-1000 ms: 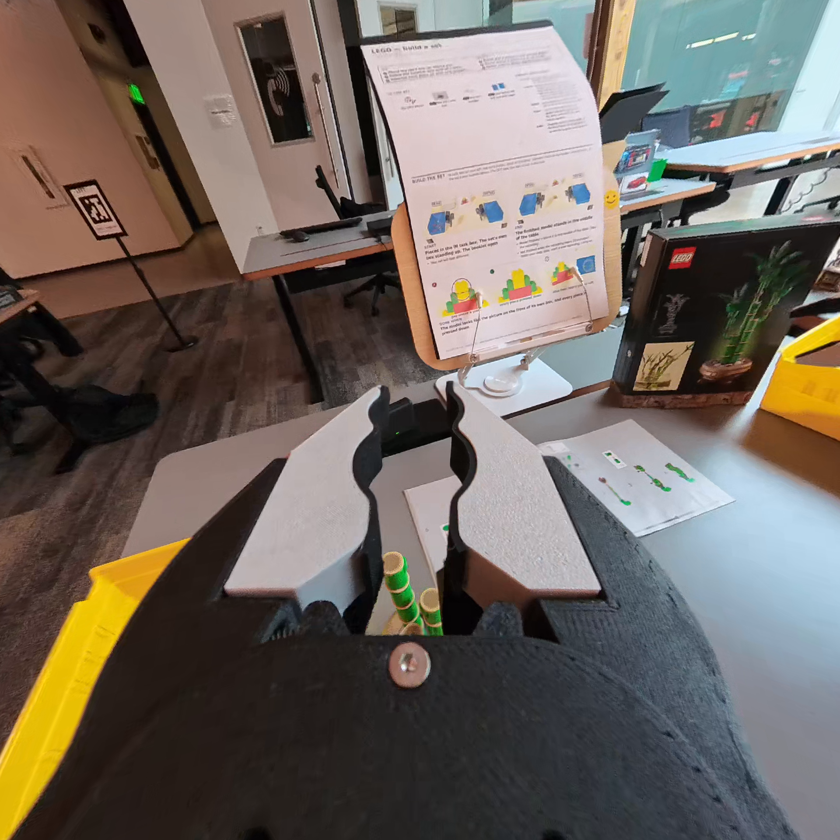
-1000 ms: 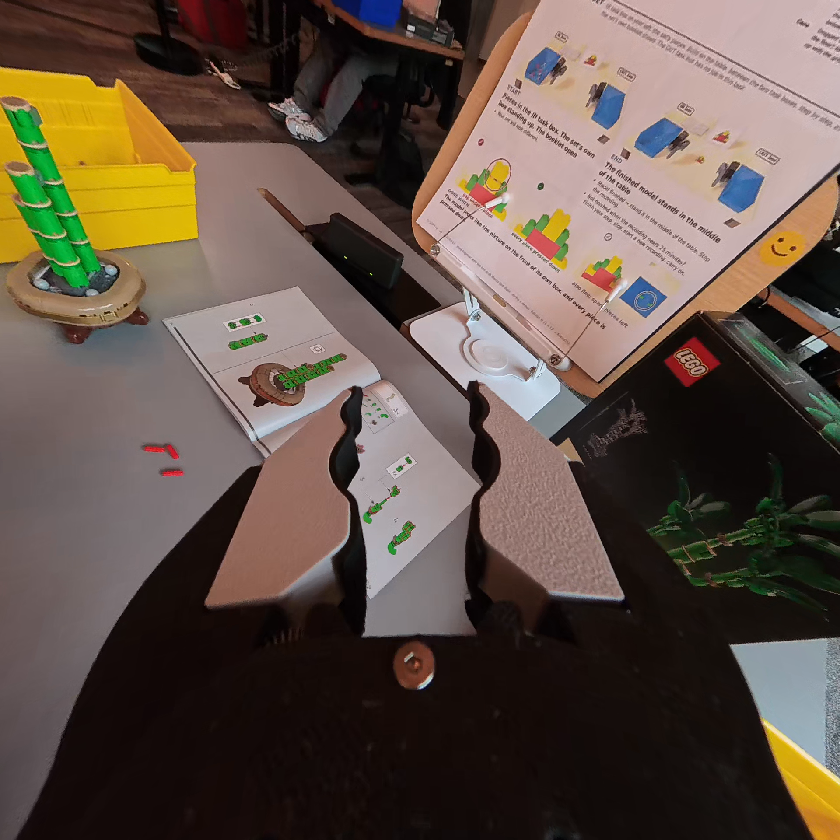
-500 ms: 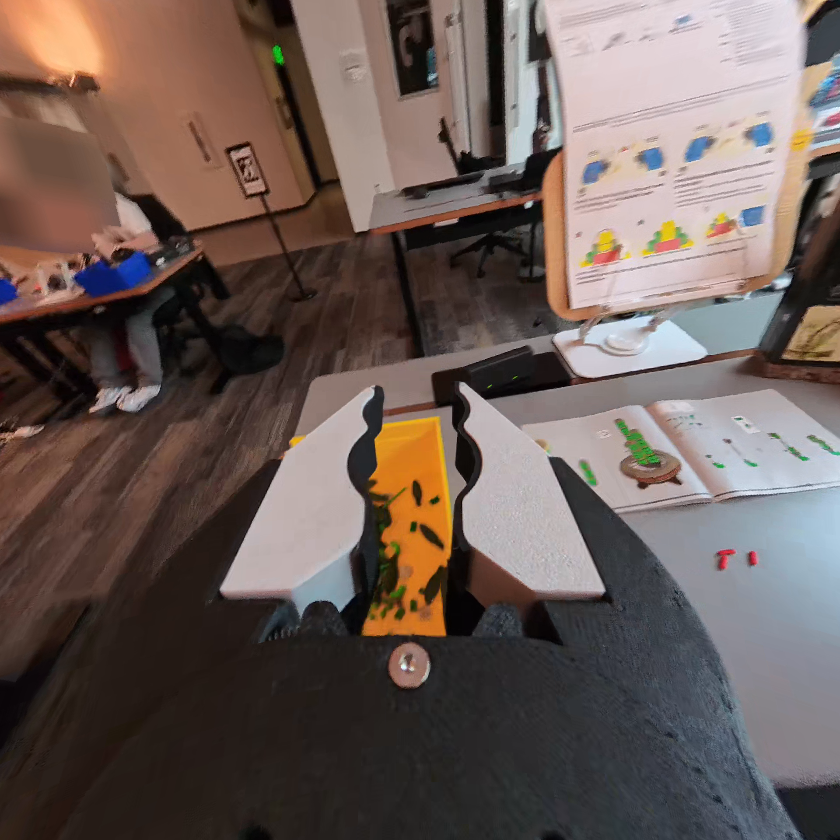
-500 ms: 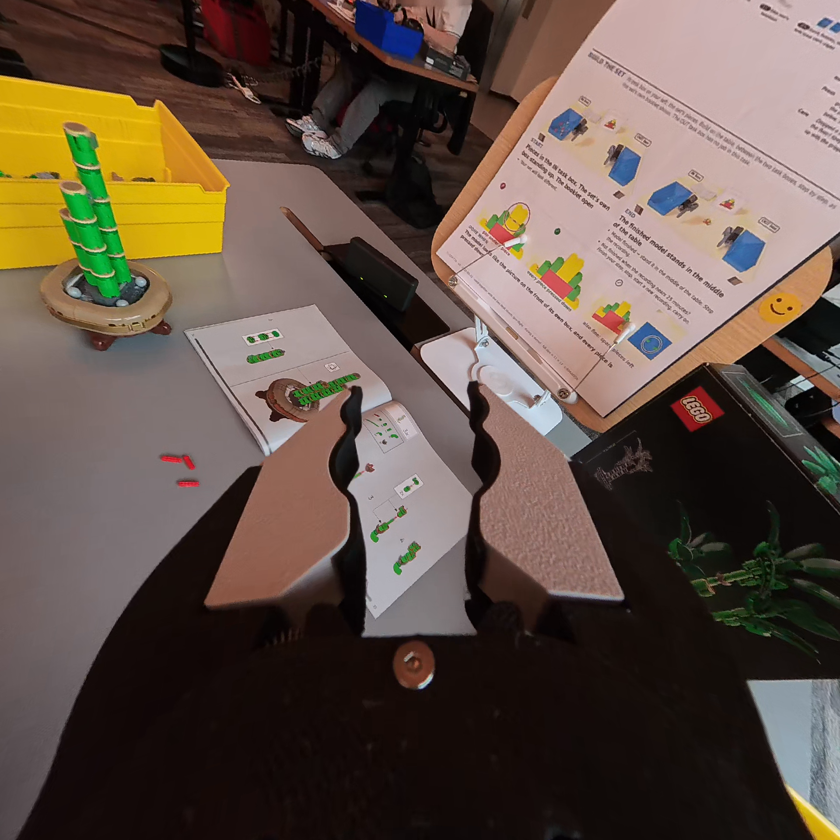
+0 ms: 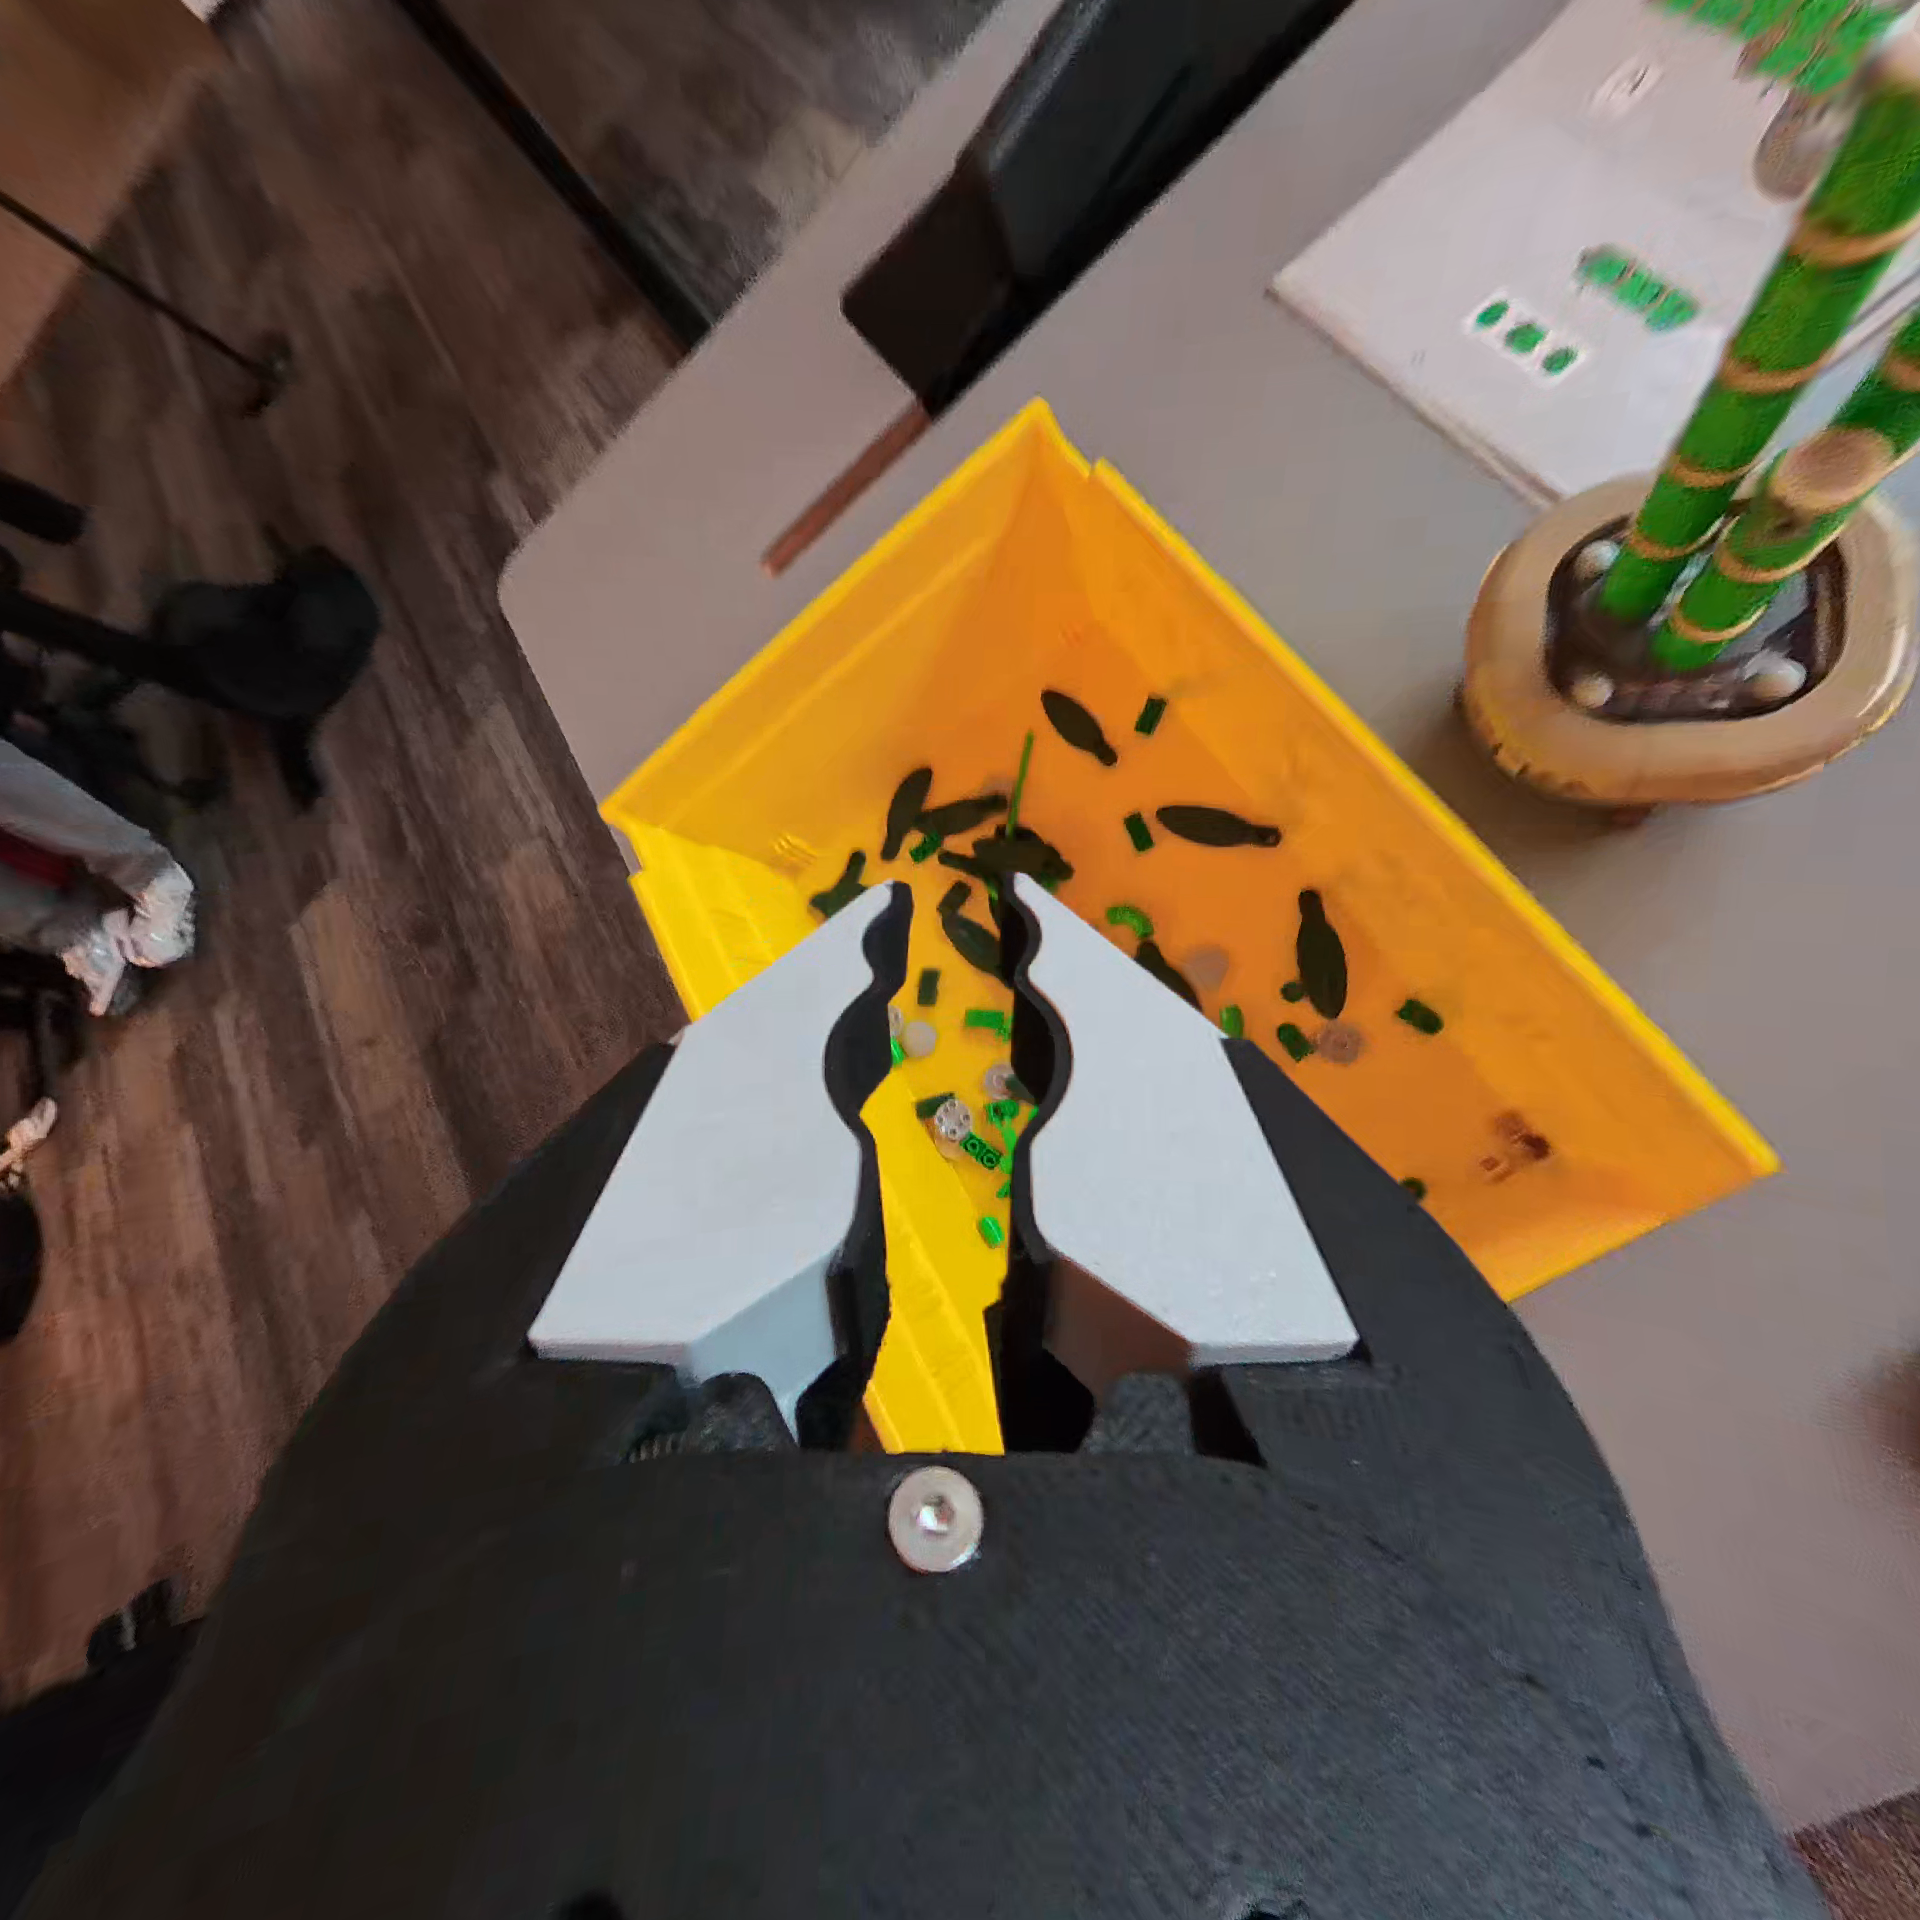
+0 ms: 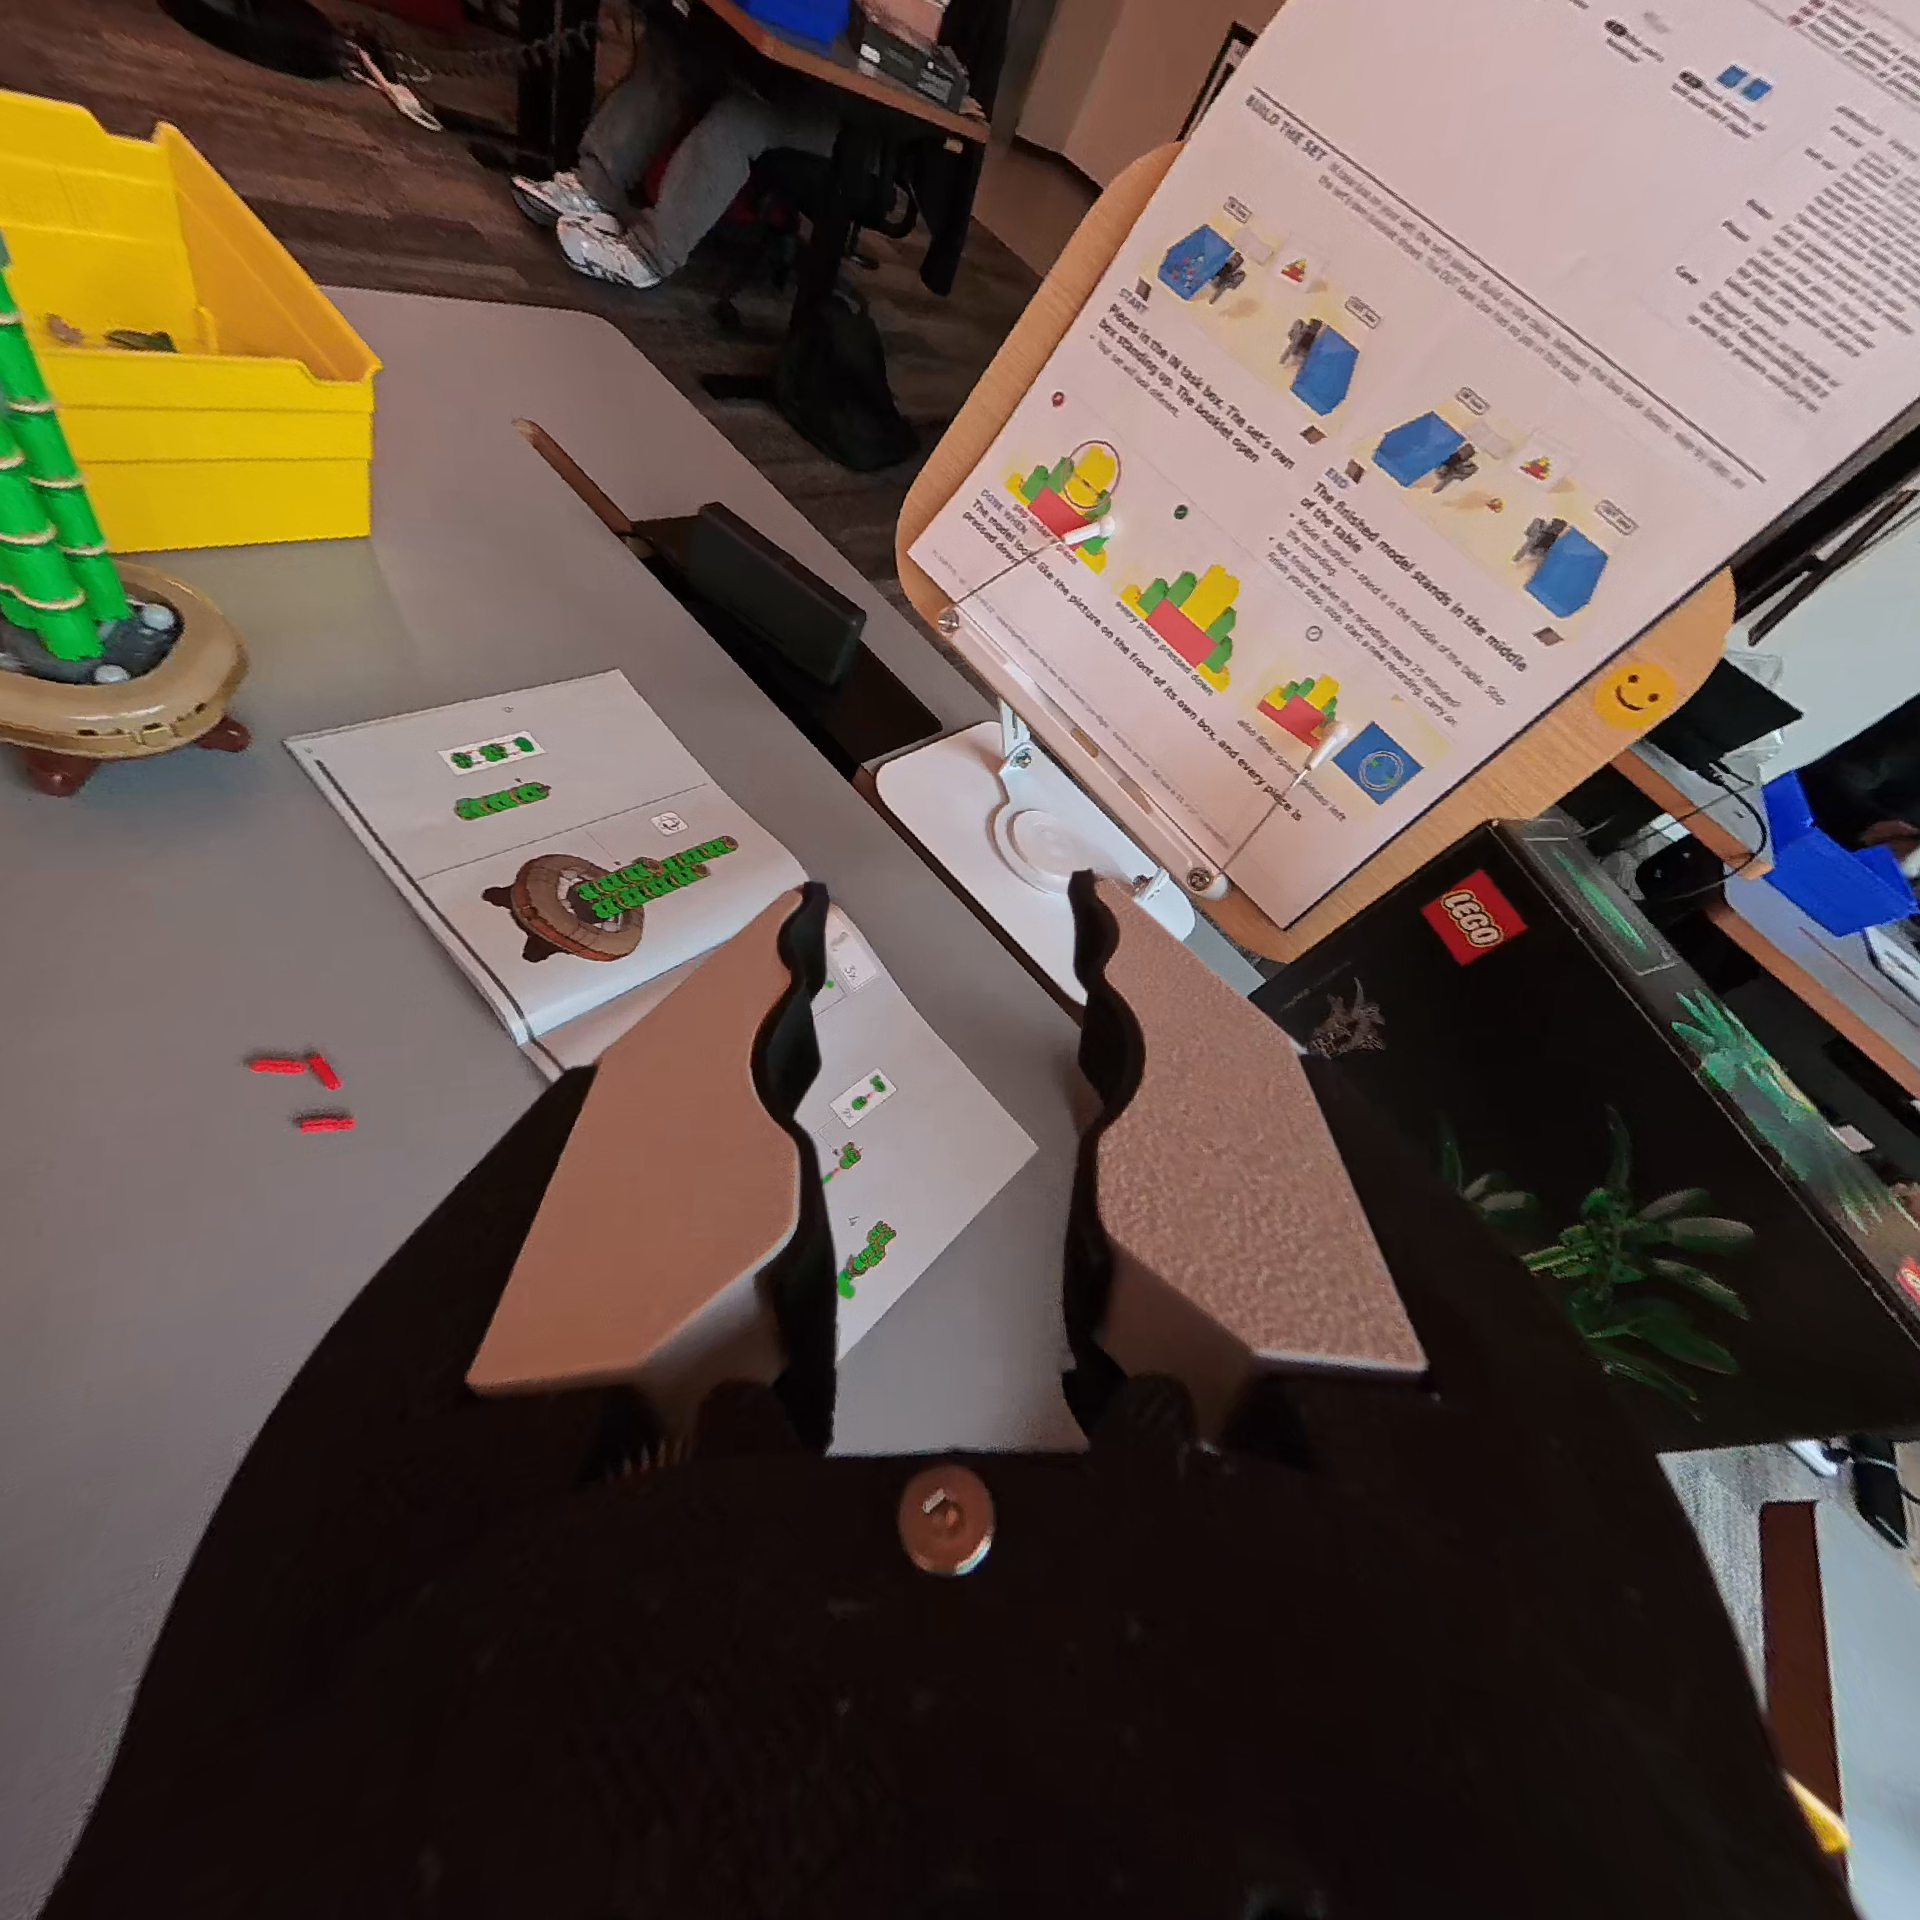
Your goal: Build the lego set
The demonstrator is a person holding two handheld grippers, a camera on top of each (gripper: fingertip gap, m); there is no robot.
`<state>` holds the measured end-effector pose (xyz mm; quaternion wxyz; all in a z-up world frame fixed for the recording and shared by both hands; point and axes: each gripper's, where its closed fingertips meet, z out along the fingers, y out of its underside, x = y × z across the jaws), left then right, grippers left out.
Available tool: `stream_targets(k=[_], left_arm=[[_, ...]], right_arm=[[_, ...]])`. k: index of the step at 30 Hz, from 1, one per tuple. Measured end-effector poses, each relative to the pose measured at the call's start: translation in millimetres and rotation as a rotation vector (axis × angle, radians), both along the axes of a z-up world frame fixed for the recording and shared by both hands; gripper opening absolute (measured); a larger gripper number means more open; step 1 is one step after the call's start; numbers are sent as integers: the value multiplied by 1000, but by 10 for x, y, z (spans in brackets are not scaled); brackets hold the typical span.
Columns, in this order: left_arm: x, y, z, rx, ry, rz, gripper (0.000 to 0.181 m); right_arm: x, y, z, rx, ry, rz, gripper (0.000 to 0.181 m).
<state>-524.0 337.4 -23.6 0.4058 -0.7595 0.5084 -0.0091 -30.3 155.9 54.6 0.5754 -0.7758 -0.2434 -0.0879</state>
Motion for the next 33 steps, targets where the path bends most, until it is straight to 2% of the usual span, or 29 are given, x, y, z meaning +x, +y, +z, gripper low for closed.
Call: stream_targets(k=[1, 4, 7, 13, 25, 30, 33], left_arm=[[-45, 33, -82, -22, 2, 2, 15], [-118, 65, -211, -38, 9, -3, 14], [-172, 60, -276, -15, 83, -12, 15], [-156, 51, -314, 2, 167, -29, 14], [-173, 80, -384, -11, 232, -19, 13], [-210, 132, -457, -21, 262, -12, 13], [-279, 200, -551, -23, 338, -39, 16]], right_arm=[[17, 7, 6, 1, 11, -5, 47], [54, -7, 24, 8, 39, -13, 47], [137, -42, 12, 8, 39, -40, 47], [276, -71, -10, 7, 56, -65, 47], [369, -103, -31, 6, 64, -69, 46], [392, -98, -66, -5, 61, -71, 46], [403, -95, -91, -14, 58, -73, 46]])
